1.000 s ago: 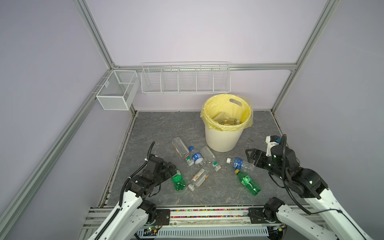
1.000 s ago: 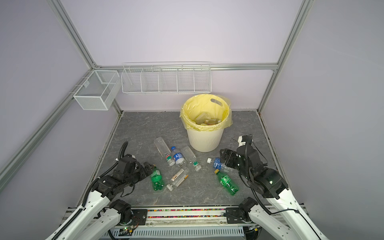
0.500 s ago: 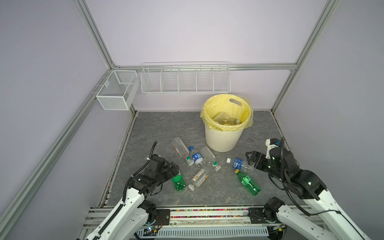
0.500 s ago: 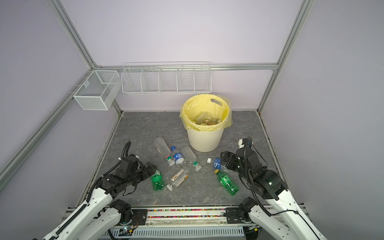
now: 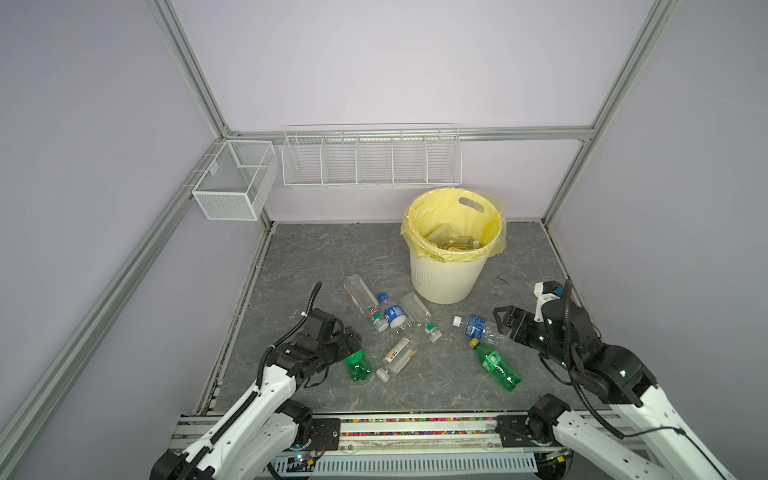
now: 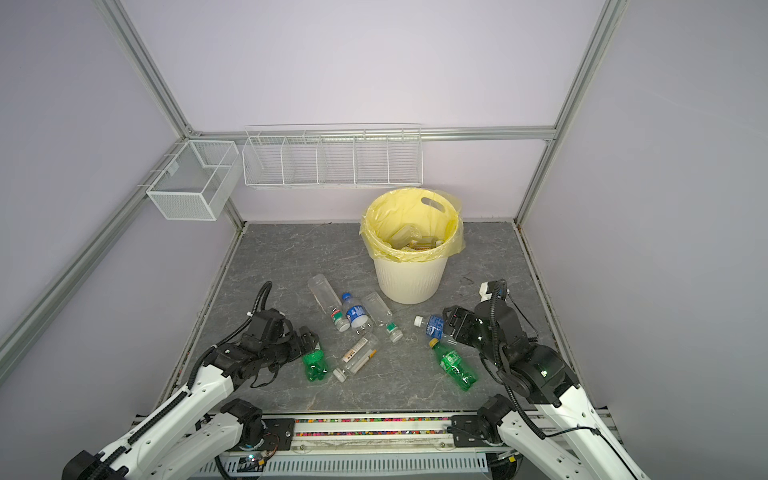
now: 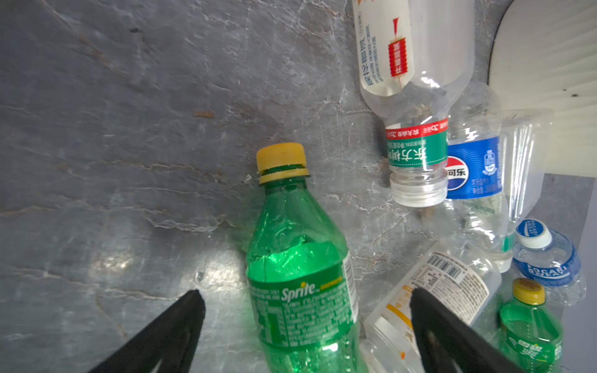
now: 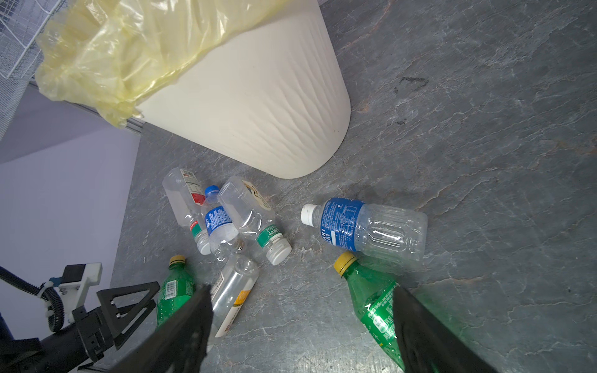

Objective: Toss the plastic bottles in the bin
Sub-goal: 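Lower the left gripper onto the green Sprite bottle nearest it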

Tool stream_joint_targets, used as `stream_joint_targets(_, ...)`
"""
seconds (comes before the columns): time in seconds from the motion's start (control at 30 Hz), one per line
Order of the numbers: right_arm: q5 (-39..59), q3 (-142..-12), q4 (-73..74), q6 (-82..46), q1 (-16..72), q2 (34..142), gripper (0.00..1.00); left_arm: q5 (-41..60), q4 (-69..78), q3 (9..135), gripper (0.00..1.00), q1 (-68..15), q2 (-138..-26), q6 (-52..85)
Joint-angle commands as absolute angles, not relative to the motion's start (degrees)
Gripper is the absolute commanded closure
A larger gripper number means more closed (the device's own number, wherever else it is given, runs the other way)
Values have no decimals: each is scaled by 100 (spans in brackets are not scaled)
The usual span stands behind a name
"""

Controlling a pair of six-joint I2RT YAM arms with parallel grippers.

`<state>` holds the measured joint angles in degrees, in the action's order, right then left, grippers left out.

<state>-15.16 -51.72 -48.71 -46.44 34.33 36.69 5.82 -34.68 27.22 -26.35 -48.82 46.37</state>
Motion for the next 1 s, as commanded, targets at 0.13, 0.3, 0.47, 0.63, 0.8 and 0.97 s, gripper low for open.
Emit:
stream_joint_targets(0.13,-1538,-4911,-4922,-4753,3439,3586,12,668,-3193,2624,3,-2610,-5079,4536)
stream_joint_targets(0.3,-1538,-4880,-4918,-4764,3448,3595,12,646,-3103,2564,5,-2611,-5150,4518)
stream_joint_targets(0.47,-1535,-4826,-4931,-4801,3444,3551,12,659,-3052,2483,6,-2610,-5250,4515)
stream_joint_targets(0.63,-1575,-4826,-4932,-4800,3437,3515,12,633,-2968,2409,7,-2615,-5286,4512)
stream_joint_targets(0.8,-1551,-4808,-4931,-4830,3443,3517,12,722,-2849,2349,9,-2611,-5343,4548)
stream_joint_targets(0.97,-1581,-4794,-4982,-4848,3445,3457,12,723,-2814,2329,9,-2611,-5383,4567)
